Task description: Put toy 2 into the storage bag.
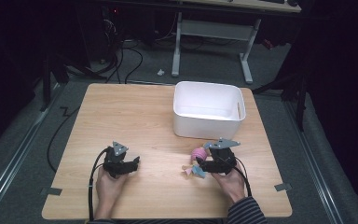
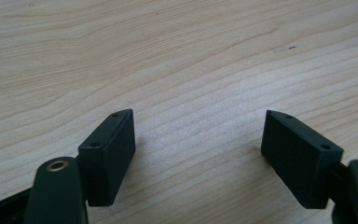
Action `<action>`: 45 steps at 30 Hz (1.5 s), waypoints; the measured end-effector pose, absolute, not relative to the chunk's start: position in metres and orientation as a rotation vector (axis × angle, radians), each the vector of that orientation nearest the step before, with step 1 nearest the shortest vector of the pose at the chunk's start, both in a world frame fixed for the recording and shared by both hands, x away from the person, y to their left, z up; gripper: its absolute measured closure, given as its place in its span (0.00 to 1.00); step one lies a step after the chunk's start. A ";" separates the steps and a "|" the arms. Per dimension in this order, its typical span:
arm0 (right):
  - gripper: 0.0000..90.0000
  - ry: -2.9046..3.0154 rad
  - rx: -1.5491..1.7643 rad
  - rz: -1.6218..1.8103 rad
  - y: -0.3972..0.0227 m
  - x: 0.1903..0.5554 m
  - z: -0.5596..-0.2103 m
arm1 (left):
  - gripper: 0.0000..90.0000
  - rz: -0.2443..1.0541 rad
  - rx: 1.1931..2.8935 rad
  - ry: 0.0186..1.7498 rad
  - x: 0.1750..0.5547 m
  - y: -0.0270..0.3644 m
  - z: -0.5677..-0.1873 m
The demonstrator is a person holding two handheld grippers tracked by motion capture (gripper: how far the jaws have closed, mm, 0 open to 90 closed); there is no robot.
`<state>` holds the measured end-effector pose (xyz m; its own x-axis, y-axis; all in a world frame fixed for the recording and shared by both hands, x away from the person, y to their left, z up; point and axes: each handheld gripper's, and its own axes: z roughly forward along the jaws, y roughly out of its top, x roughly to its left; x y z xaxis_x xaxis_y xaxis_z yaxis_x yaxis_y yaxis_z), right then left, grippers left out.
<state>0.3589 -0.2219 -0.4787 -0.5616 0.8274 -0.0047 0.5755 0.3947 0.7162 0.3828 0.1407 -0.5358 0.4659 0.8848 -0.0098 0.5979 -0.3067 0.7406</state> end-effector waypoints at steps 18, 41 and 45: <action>0.41 2.344 1.247 0.981 -0.214 0.377 -0.490 | 0.29 0.530 2.028 1.226 0.383 0.141 -0.536; 0.44 2.305 1.224 1.022 -0.224 0.370 -0.479 | 0.29 0.529 2.029 1.223 0.383 0.141 -0.536; 0.44 2.295 1.224 1.040 -0.233 0.369 -0.471 | 0.29 0.529 2.029 1.223 0.383 0.141 -0.536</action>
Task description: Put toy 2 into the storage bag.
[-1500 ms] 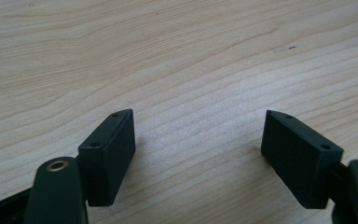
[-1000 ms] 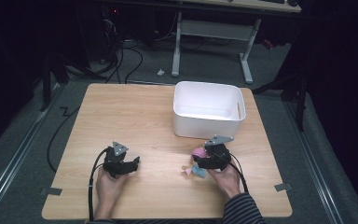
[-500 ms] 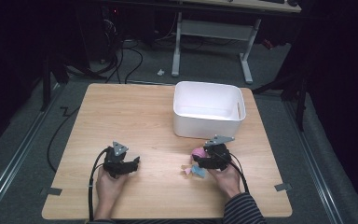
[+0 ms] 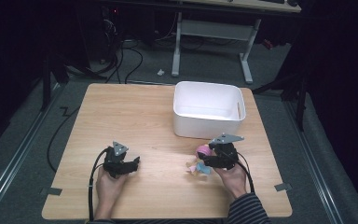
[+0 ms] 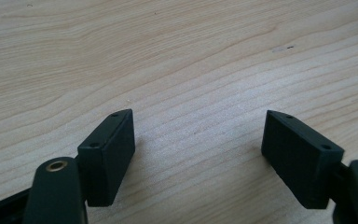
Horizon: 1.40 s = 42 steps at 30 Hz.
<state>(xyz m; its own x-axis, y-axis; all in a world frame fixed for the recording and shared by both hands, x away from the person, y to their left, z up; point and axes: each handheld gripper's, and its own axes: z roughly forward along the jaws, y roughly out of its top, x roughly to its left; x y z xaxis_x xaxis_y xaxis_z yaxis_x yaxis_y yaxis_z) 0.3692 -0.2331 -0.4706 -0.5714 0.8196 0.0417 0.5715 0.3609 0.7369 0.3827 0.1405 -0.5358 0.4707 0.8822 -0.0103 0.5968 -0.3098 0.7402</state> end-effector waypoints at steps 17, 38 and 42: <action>0.44 2.287 1.187 1.108 -0.249 0.358 -0.441 | 0.29 0.528 2.028 1.223 0.383 0.140 -0.536; 0.43 2.233 1.151 1.143 -0.273 0.354 -0.398 | 0.29 0.527 2.030 1.219 0.383 0.140 -0.536; 0.43 2.216 1.148 1.153 -0.278 0.355 -0.389 | 0.29 0.527 2.031 1.219 0.383 0.140 -0.536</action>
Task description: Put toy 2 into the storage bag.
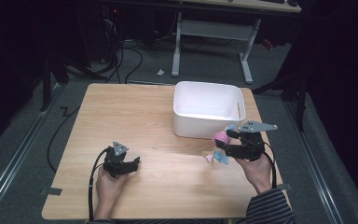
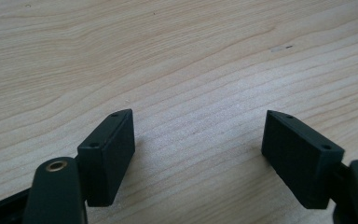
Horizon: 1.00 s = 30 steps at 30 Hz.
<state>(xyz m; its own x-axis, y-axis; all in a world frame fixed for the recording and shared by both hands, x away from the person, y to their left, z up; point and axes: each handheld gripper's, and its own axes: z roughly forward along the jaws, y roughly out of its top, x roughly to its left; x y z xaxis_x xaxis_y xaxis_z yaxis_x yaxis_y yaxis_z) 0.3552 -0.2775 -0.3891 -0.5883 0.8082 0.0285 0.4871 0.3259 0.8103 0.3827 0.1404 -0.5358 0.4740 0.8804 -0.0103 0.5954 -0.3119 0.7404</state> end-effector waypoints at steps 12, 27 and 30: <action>0.44 2.194 1.131 1.170 -0.284 0.365 -0.362 | 0.29 0.527 2.031 1.219 0.383 0.140 -0.536; 0.44 2.148 1.146 1.221 -0.290 0.388 -0.338 | 0.29 0.527 2.032 1.219 0.383 0.140 -0.536; 0.44 2.147 1.158 1.228 -0.289 0.394 -0.336 | 0.29 0.527 2.031 1.219 0.383 0.140 -0.536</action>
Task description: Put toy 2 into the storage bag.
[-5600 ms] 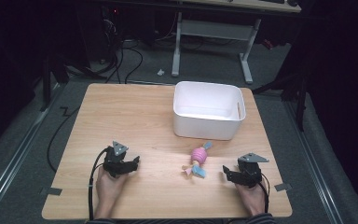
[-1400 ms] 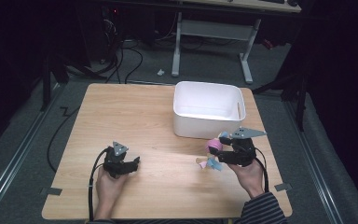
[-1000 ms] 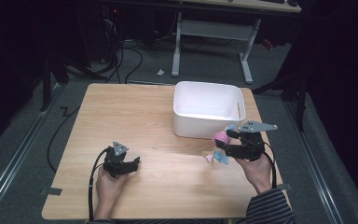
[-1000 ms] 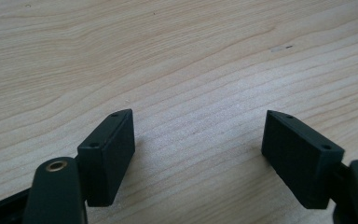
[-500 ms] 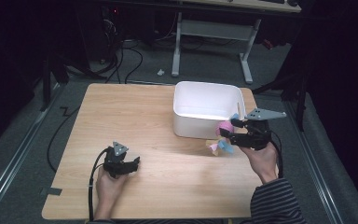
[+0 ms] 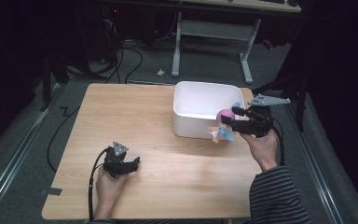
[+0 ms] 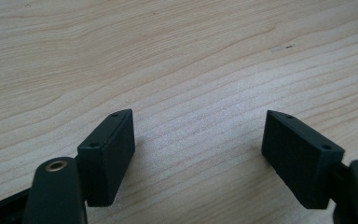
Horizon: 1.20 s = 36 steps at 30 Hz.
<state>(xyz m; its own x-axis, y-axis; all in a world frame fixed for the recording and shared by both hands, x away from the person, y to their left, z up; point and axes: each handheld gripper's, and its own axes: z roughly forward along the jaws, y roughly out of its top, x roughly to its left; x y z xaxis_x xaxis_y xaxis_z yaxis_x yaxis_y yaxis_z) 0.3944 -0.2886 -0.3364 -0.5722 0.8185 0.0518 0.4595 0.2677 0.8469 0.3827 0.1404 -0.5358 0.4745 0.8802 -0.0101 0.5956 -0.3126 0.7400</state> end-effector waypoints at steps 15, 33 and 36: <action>0.44 2.125 1.162 1.168 -0.278 0.425 -0.323 | 0.29 0.527 2.032 1.219 0.383 0.140 -0.536; 0.44 2.098 1.277 1.114 -0.273 0.468 -0.341 | 0.29 0.526 2.032 1.217 0.383 0.140 -0.536; 0.44 2.099 1.304 1.067 -0.273 0.477 -0.348 | 0.29 0.527 2.032 1.217 0.383 0.140 -0.536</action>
